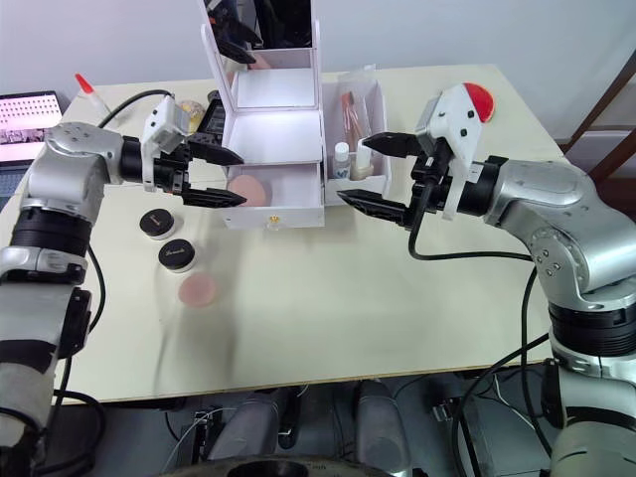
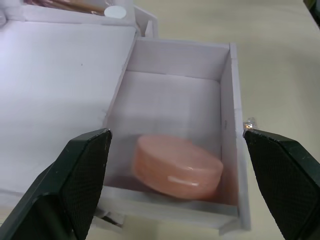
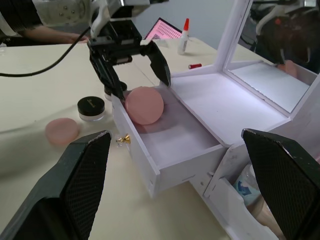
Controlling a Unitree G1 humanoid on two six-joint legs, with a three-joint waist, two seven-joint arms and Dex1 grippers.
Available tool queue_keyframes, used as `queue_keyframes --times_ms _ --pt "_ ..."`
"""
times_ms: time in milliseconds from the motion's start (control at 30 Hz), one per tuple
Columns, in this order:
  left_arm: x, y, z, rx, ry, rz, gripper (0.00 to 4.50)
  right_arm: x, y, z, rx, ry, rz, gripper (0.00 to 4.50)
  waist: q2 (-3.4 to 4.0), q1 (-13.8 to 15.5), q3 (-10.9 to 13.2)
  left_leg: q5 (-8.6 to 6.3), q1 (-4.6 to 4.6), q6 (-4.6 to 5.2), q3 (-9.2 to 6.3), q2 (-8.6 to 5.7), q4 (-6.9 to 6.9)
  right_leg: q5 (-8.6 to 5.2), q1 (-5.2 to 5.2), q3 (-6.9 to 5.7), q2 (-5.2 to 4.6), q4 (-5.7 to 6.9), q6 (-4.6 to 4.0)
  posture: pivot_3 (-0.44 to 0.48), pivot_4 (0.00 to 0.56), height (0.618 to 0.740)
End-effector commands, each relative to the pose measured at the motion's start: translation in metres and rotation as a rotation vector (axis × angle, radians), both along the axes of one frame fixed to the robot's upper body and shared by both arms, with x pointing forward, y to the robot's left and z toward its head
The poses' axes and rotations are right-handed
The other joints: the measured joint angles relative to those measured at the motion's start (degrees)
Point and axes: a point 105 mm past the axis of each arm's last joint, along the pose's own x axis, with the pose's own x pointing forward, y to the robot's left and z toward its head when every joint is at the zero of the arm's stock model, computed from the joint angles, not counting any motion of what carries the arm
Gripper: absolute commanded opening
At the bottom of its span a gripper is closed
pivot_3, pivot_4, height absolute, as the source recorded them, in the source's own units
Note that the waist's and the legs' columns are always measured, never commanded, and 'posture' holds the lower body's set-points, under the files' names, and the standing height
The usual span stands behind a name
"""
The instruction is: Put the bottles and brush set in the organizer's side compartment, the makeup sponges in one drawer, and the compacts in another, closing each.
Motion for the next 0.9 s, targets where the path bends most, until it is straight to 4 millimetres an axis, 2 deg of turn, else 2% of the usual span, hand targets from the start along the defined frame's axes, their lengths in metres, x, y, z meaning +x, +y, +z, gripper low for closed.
queue_keyframes --times_ms 33,200,367,567,900 --pt "-0.007 0.008 0.025 -0.010 -0.068 -0.012 4.42 -0.003 0.000 0.010 0.008 -0.059 -0.005 4.50 0.00 -0.04 0.00 0.00 0.00 0.00 0.00 0.00 0.00 0.00 0.00 0.00 0.00 0.00 0.00 0.000 0.150 0.738" --pt "-0.006 0.008 0.021 0.010 -0.065 -0.002 4.42 -0.002 0.000 0.010 0.010 -0.060 -0.005 4.50 0.00 0.08 0.00 0.00 0.00 0.00 0.01 0.00 0.01 0.00 0.00 0.00 0.00 0.01 0.00 0.000 0.150 0.738" --pt "-0.001 0.003 0.005 0.069 -0.069 -0.007 4.42 -0.002 0.000 0.010 0.008 -0.062 -0.014 4.50 0.00 0.03 0.00 0.00 0.00 0.00 0.02 0.00 0.01 0.00 0.00 0.00 0.00 0.01 0.00 0.000 0.150 0.738" --pt "0.005 -0.001 -0.003 0.103 -0.056 -0.014 4.42 -0.004 -0.001 0.009 0.007 -0.060 -0.024 4.50 0.00 0.01 0.00 0.00 0.00 0.00 0.03 0.00 0.01 0.00 0.00 0.00 0.00 0.02 0.00 0.000 0.150 0.738" --pt "0.012 -0.002 -0.004 0.115 -0.017 0.005 4.42 -0.006 -0.001 0.010 0.013 -0.062 -0.038 4.50 0.00 0.09 0.00 0.00 0.00 0.00 0.04 -0.01 0.05 0.00 0.01 0.00 0.01 0.06 0.00 0.000 0.150 0.738"
